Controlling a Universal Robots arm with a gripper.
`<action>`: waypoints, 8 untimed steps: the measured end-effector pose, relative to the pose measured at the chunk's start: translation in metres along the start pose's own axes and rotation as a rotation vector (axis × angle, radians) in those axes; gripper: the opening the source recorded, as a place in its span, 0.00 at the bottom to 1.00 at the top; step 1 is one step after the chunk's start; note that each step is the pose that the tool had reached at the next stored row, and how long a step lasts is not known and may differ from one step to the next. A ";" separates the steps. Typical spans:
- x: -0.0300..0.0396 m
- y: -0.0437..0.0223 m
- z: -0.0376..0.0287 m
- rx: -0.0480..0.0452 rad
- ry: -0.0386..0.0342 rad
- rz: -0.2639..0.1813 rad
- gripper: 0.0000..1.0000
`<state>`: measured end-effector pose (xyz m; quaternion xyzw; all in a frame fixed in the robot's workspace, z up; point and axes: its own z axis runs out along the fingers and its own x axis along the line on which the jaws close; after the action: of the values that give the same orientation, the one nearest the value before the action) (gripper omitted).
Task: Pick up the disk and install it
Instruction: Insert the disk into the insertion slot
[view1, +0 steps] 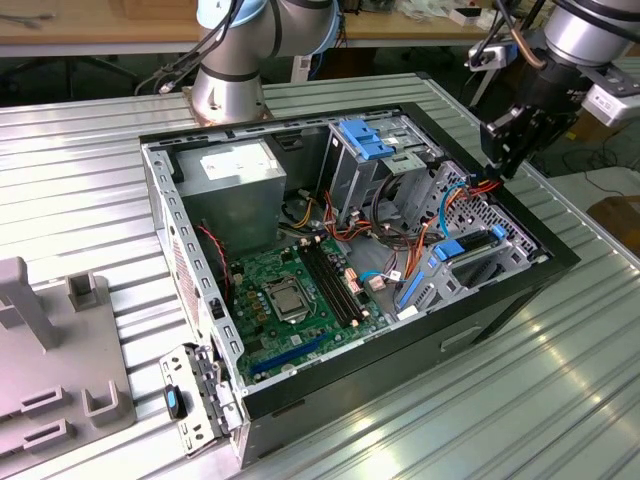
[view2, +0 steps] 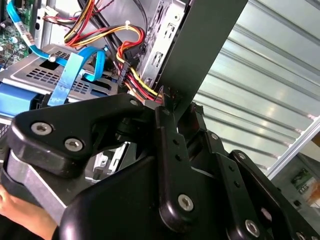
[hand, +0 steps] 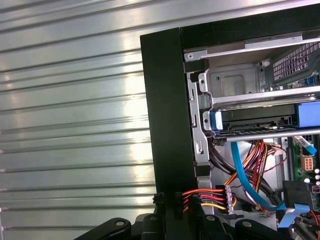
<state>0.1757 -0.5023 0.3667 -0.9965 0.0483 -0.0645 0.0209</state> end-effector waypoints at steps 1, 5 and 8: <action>0.0000 0.0001 0.0001 -0.0001 0.0004 0.000 0.32; 0.0001 0.0000 0.0004 0.0002 0.0008 0.000 0.23; 0.0001 0.0000 0.0005 0.0003 0.0009 0.000 0.23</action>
<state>0.1759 -0.5023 0.3662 -0.9965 0.0483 -0.0650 0.0210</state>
